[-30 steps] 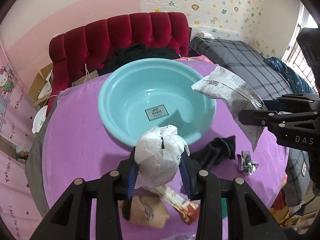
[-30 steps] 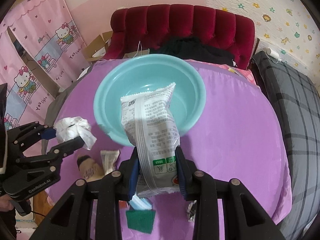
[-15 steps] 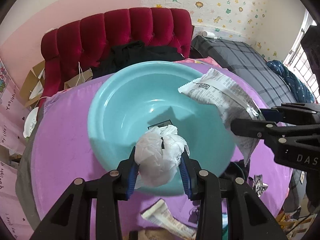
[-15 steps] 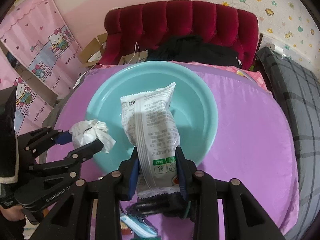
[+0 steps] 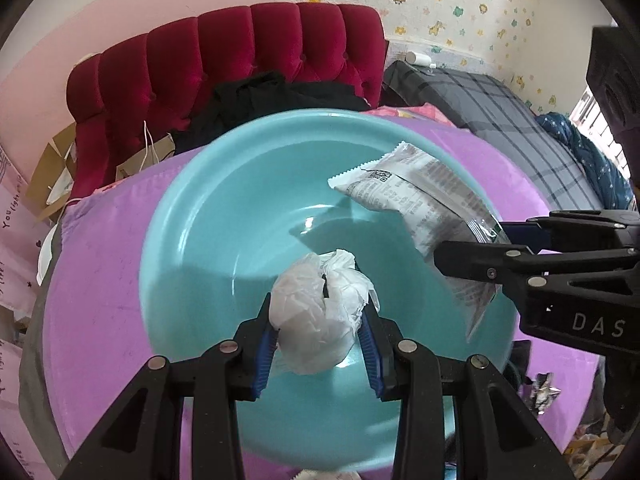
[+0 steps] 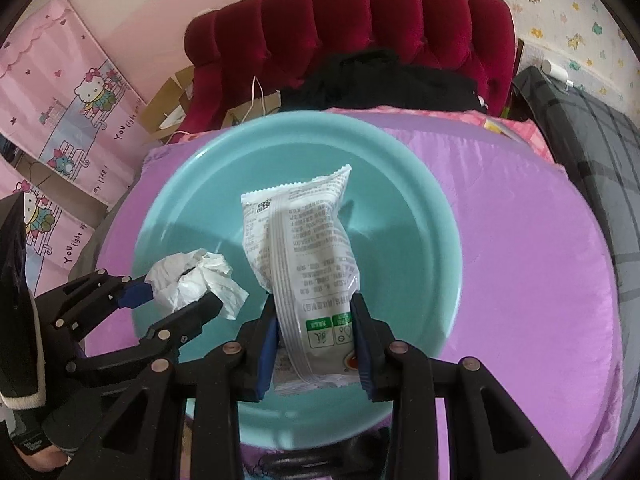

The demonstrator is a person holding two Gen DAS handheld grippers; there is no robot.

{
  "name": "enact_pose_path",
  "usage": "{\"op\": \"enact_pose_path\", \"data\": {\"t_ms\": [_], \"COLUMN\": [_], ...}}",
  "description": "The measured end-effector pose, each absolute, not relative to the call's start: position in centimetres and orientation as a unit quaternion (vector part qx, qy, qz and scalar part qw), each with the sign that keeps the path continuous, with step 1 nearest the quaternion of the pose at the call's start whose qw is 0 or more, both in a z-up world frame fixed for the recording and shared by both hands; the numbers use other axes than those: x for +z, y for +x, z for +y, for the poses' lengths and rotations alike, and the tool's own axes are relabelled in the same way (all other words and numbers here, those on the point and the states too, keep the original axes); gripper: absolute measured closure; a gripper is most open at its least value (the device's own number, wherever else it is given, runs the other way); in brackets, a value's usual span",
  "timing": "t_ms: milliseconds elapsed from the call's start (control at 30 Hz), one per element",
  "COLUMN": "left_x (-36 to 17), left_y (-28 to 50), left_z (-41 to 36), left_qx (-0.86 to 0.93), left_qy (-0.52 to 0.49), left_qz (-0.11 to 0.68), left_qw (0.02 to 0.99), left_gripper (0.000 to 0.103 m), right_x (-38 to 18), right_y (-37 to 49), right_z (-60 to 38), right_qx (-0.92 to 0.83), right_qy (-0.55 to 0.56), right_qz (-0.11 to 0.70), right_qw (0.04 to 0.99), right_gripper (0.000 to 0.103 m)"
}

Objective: Organize soft objects
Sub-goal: 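Open both grippers to drop the packet and white bag into the basin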

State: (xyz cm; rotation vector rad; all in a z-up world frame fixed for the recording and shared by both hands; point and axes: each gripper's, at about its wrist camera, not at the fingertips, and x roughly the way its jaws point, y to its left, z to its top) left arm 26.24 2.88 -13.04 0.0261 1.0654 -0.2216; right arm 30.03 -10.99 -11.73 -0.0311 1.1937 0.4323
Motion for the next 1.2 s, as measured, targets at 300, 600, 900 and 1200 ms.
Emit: {"op": "enact_pose_path", "data": {"t_ms": [300,600,900,1200], "left_x": [-15.9,-15.6,-13.8,-11.8], "left_y": [27.3,27.5,26.8,24.4], "left_z": [2.6,2.3,3.0,3.1], "left_qx": [-0.095,-0.087,-0.049,-0.04], "left_qy": [0.027,0.03,0.031,0.028], "left_qz": [0.53,0.529,0.501,0.501], "left_qw": [0.842,0.844,0.863,0.864], "left_gripper": [0.061,0.042,0.0,0.0], "right_x": [-14.5,-15.0,-12.9,-10.7], "right_y": [31.4,32.1,31.6,29.5], "right_z": [-10.7,-10.0,-10.3,-11.4], "right_qx": [0.192,0.195,0.187,0.178], "right_qy": [-0.001,-0.002,-0.015,-0.027], "right_qz": [0.576,0.579,0.551,0.528], "right_qw": [0.795,0.792,0.813,0.83], "right_gripper": [0.067,0.06,0.009,0.0]}}
